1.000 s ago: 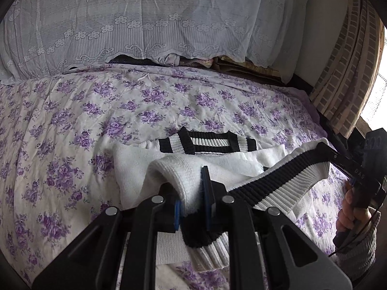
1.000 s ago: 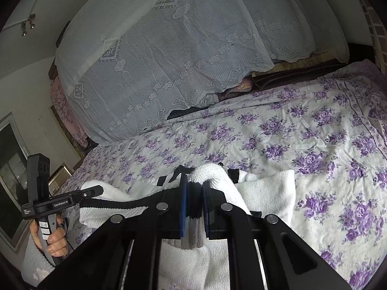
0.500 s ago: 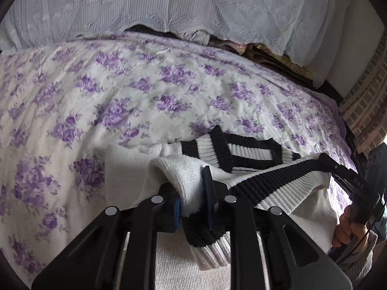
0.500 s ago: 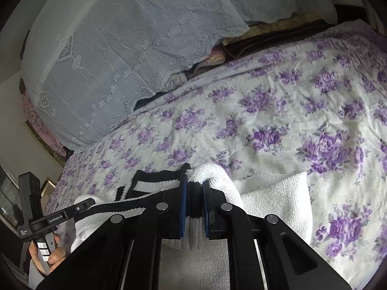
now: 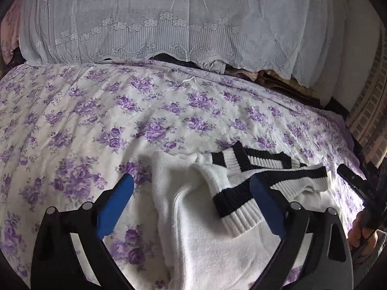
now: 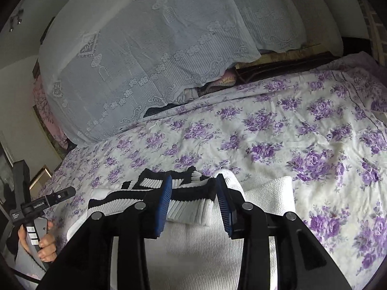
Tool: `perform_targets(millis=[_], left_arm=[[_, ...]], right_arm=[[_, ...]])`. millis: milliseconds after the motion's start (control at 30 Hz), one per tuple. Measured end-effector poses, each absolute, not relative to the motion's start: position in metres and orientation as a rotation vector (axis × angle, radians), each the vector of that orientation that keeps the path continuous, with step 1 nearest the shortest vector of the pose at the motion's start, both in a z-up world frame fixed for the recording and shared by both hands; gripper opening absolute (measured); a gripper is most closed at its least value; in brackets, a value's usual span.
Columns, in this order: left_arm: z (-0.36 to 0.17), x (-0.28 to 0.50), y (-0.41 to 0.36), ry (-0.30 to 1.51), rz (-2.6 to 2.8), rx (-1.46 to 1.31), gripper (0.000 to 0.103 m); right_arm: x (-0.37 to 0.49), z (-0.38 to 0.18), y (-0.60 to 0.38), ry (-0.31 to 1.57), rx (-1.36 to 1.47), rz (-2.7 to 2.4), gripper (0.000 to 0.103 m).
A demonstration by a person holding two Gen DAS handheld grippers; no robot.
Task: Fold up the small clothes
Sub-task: 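Open the right gripper to release the hem near the collar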
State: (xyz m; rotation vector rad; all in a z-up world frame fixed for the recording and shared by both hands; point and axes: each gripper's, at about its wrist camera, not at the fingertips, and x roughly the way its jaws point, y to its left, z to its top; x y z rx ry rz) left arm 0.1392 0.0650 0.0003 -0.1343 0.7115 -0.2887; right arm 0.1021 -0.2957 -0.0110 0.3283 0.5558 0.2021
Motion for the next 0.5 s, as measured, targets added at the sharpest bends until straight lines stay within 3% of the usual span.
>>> perform_targets(millis=[167, 500], left_arm=[[-0.023, 0.136, 0.055, 0.749, -0.153, 0.088, 0.090], [-0.039, 0.133, 0.028, 0.767, -0.209, 0.262, 0.089]], right_arm=[[0.082, -0.021, -0.299, 0.591, 0.315, 0.189, 0.037], [0.087, -0.043, -0.273, 0.759, 0.262, 0.268, 0.036]])
